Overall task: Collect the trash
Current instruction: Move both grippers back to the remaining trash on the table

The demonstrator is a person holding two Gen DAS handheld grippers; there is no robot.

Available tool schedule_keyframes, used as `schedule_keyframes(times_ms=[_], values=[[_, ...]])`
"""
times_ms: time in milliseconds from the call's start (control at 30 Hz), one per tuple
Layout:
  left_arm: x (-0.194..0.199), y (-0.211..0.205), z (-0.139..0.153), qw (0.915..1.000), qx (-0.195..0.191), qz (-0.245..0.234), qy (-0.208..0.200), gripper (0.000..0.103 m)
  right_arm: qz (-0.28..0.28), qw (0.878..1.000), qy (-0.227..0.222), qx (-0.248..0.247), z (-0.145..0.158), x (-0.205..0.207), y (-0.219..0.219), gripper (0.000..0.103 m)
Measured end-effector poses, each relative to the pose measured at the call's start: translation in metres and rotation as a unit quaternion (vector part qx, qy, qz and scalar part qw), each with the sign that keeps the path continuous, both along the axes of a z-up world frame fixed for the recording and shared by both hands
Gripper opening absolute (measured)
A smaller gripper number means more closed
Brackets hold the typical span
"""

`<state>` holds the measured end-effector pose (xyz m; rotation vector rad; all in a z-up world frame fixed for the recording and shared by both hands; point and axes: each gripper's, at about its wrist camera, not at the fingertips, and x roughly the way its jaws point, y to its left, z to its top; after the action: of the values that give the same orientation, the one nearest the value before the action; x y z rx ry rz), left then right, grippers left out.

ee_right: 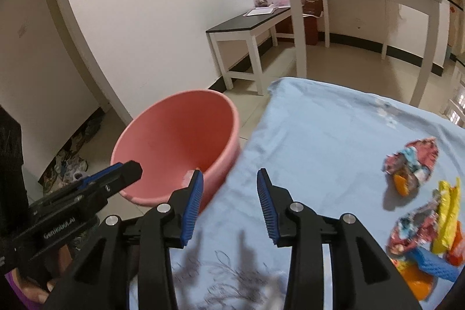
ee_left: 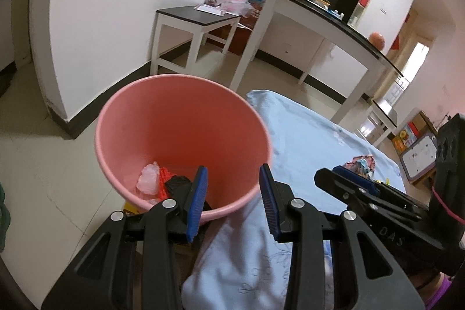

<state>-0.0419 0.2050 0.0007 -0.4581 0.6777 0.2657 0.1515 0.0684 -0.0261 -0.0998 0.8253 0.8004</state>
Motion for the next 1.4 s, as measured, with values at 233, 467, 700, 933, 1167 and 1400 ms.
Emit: schedule_keyframes(times_ms=[233,467,700,933,1167,1400], values=[[0.014,-0.032,0.006,0.9991,0.017,-0.039,0.001,0.037,-0.028,1.000,-0.004,-0.001,0.005,-0.001,-0.039,0.040],[0.025,-0.065,0.008,0.9966,0.030,-0.076,0.001,0.037,-0.060,0.998,-0.010,0.000,0.009,-0.002,-0.082,0.041],[0.039,-0.096,0.006,0.9931,0.032,-0.113,0.004,0.037,-0.098,0.995,-0.026,-0.006,0.014,-0.004,-0.128,0.041],[0.051,-0.129,0.002,0.9865,0.041,-0.159,0.006,0.037,-0.145,0.989,-0.036,-0.012,0.017,0.000,-0.174,0.042],[0.060,-0.152,-0.004,0.9805,0.044,-0.191,0.015,0.037,-0.185,0.982,-0.031,-0.008,0.015,0.006,-0.211,0.042],[0.064,-0.171,-0.011,0.9744,0.046,-0.219,0.027,0.037,-0.219,0.975,-0.026,-0.006,0.011,0.006,-0.244,0.042]])
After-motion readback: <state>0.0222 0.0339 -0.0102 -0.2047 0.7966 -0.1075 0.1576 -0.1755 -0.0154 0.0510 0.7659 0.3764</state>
